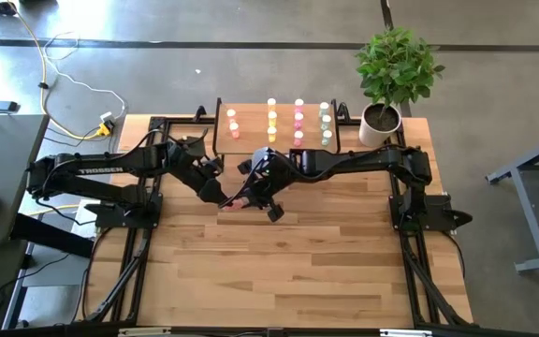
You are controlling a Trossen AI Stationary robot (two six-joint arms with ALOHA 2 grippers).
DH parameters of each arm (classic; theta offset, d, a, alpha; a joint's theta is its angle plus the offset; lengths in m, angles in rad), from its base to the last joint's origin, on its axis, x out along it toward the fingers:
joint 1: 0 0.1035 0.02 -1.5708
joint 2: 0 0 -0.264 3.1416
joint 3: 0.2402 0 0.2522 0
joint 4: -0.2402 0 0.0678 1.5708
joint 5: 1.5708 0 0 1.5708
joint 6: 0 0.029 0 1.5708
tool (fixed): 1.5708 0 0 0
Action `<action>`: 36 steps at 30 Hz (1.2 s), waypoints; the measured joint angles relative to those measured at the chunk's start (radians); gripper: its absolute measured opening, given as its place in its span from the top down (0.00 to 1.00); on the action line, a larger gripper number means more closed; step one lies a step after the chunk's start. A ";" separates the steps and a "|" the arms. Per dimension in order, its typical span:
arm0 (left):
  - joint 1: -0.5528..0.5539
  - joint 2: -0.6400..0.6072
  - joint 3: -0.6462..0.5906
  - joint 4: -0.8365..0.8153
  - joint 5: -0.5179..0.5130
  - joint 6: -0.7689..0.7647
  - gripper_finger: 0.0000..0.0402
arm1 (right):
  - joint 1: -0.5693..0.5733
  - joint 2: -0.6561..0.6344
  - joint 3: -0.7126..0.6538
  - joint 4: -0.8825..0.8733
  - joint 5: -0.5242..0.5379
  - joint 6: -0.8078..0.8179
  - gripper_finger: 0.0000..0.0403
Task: Pick and place medicine bottles onto shelf by color
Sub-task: Put the pink pill bottle on the shelf aligned with the pink pill bottles
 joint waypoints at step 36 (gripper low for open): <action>-0.025 0.000 0.000 -0.009 0.044 0.000 0.76 | -0.004 0.000 0.000 0.035 0.007 0.026 0.73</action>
